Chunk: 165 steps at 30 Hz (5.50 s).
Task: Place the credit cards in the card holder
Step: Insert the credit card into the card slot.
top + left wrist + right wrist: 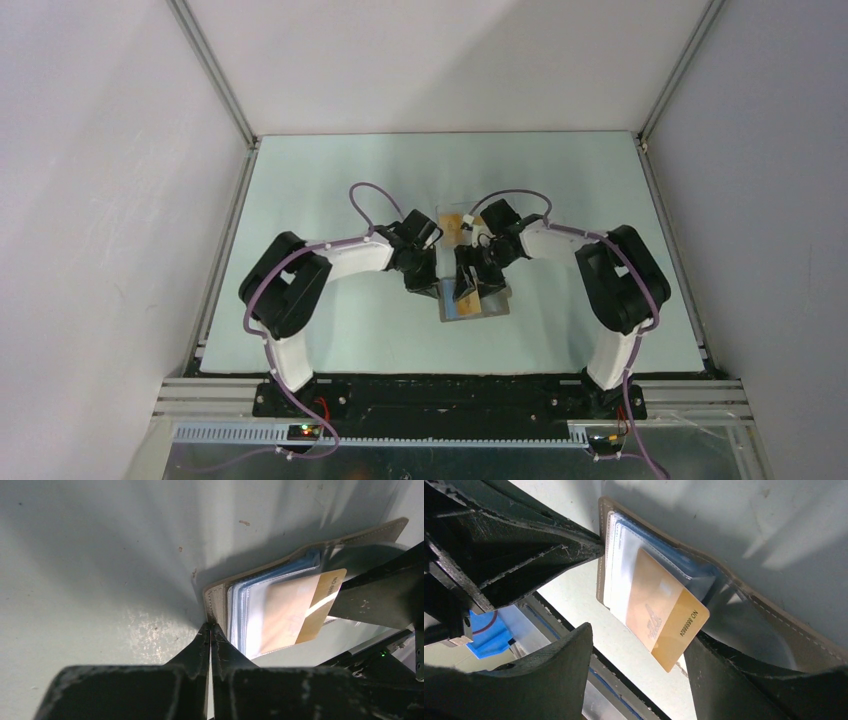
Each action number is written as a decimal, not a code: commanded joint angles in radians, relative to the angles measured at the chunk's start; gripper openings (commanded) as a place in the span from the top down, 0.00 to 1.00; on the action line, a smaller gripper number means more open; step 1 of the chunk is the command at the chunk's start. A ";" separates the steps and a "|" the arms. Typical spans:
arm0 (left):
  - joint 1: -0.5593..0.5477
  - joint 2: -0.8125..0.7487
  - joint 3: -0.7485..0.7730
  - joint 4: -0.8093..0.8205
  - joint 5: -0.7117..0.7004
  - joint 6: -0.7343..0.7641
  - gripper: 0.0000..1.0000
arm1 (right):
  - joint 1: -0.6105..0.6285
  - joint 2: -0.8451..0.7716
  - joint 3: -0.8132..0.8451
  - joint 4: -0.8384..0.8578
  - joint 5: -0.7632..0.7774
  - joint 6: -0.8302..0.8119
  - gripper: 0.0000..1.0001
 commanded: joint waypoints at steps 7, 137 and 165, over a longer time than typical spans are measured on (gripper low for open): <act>0.001 0.020 0.006 0.039 0.008 -0.018 1.00 | 0.044 0.050 0.049 0.005 -0.158 0.023 0.26; -0.104 -0.118 -0.069 0.336 0.202 -0.162 0.69 | 0.047 -0.038 -0.055 -0.190 0.202 0.059 1.00; -0.134 -0.043 -0.058 0.269 0.162 -0.052 0.81 | 0.033 -0.054 -0.059 -0.188 0.206 0.065 1.00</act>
